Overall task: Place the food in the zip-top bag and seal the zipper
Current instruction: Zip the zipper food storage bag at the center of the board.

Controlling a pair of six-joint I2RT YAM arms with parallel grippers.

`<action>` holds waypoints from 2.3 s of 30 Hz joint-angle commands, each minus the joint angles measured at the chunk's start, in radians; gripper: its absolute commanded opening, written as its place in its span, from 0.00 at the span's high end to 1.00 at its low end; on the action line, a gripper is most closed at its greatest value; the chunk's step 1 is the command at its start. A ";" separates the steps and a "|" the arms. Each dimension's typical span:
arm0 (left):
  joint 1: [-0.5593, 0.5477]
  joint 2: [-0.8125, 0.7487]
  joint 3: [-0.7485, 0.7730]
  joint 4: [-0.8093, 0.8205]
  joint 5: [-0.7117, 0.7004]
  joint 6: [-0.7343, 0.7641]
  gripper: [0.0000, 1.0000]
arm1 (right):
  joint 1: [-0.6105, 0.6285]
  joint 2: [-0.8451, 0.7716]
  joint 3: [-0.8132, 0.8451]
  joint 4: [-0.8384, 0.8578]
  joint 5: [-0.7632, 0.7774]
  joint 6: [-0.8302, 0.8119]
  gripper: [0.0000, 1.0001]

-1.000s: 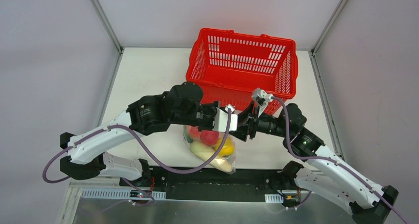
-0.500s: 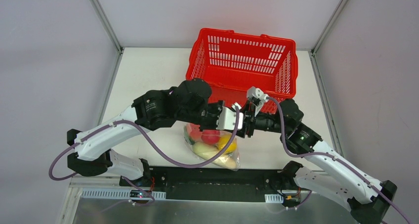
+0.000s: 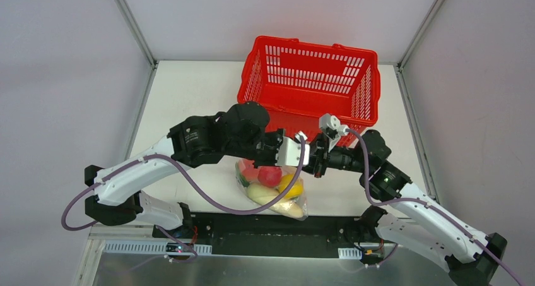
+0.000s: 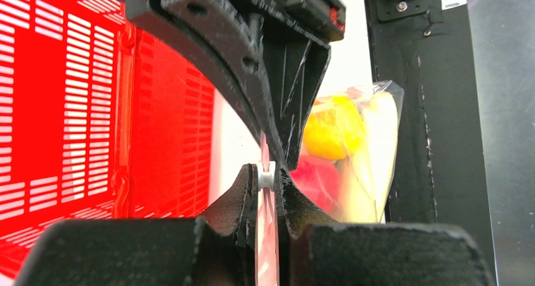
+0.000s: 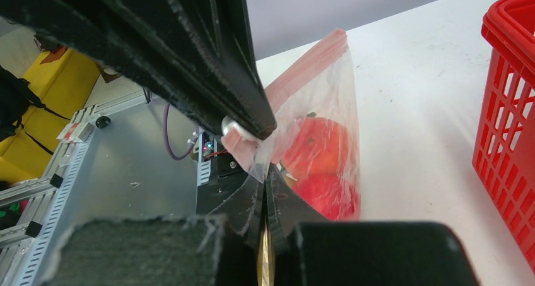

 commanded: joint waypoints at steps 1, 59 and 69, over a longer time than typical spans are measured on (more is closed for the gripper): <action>0.008 -0.064 -0.064 -0.002 -0.091 -0.023 1.00 | 0.004 -0.067 -0.041 0.145 0.010 0.049 1.00; 0.105 -0.748 -0.690 0.002 -0.532 -0.246 1.00 | 0.003 -0.170 -0.131 0.194 0.506 0.118 1.00; 0.105 -0.743 -0.718 0.117 -0.557 -0.299 0.37 | 0.004 -0.124 -0.107 0.193 0.436 0.143 1.00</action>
